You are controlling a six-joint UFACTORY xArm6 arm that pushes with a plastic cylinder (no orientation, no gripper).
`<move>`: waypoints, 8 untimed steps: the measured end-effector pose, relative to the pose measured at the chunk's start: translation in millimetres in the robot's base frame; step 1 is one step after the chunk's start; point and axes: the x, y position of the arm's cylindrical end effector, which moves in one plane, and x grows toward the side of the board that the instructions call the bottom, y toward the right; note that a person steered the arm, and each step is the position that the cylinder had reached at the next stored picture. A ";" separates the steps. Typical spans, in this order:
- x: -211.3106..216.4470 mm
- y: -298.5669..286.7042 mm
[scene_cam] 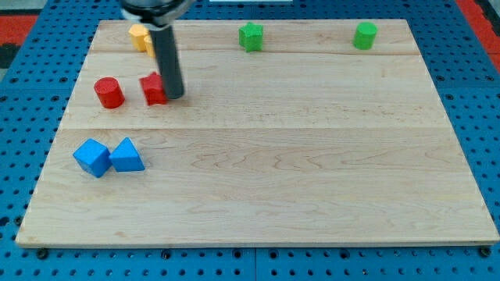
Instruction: Push the green circle right to the green star
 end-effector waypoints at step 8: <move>-126.8 386.1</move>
